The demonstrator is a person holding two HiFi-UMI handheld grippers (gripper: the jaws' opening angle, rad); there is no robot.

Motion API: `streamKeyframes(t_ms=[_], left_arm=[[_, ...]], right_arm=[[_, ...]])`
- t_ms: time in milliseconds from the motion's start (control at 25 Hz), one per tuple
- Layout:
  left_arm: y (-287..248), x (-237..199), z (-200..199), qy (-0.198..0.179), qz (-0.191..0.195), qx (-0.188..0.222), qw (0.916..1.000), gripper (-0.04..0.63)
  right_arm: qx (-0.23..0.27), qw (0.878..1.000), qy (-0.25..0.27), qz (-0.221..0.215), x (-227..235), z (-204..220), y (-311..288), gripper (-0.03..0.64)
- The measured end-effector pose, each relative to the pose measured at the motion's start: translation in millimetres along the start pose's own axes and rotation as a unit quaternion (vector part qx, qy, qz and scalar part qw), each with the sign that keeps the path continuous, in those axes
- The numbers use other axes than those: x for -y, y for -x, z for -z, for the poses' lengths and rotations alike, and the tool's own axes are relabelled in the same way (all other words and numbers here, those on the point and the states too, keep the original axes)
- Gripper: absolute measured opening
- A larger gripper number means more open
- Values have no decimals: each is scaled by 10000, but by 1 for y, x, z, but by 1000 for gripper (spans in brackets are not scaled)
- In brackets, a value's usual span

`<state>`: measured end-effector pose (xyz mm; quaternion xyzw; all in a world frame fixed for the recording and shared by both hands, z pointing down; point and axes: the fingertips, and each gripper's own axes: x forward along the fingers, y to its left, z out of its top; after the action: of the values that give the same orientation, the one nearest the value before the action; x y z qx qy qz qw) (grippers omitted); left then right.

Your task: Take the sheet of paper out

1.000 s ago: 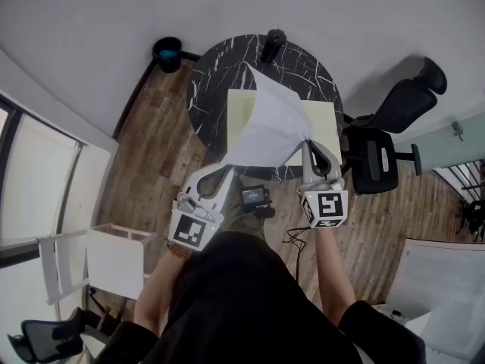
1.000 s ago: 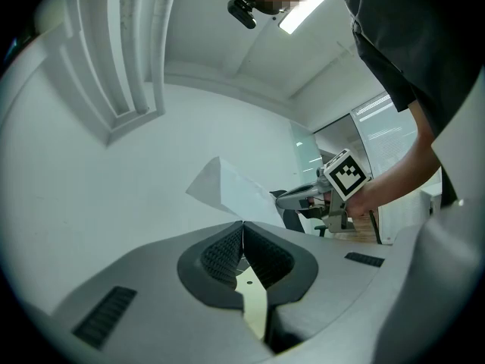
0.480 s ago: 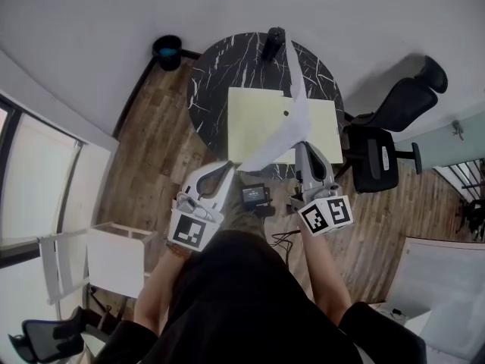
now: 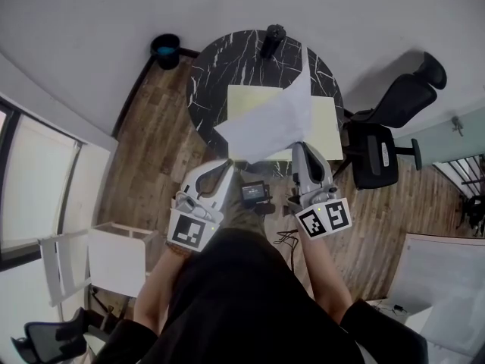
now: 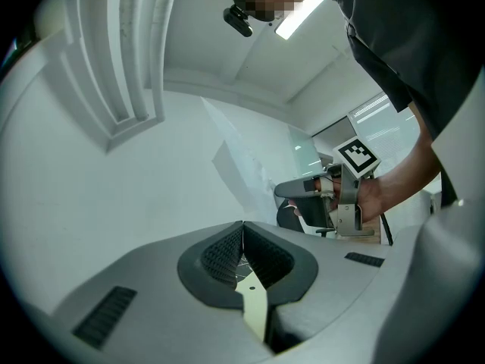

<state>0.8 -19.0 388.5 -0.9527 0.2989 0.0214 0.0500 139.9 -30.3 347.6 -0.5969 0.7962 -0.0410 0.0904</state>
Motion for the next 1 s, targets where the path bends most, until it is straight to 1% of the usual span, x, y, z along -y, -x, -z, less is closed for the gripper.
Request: streamKeyframes(t_ms=[80,200,440,600,760,880,920,1000], left_arm=[[1,0,-5,-238,53,95,9997,2],[3,0,-9,-348,66,127,9993,2],[6,0,-11,-120,10,94,9999,2],[7,3,-12,-251,44,155,9996,2],[6,2,-9,-148,-21,80,9999,2],[6,3,-12,-262,-13,153,9995,2],[6,3,-12,-249,-22,161,9996,2],[7,2,-7,-59,-82,77,9999,2]], right_arm=[[26,10000,-14,-4,-2,-2,1,2],[93,10000,0,-22,-6,-9,3,2],[241,9995,215,-74,-16,-25,4,2],[235,9990,377,-102,-20,-27,7,2],[219,9991,346,-81,-16,-26,8,2],[227,9995,218,-80,-15,-26,8,2],[240,9995,168,-88,-15,-26,8,2],[257,9995,144,-103,-16,-26,6,2]])
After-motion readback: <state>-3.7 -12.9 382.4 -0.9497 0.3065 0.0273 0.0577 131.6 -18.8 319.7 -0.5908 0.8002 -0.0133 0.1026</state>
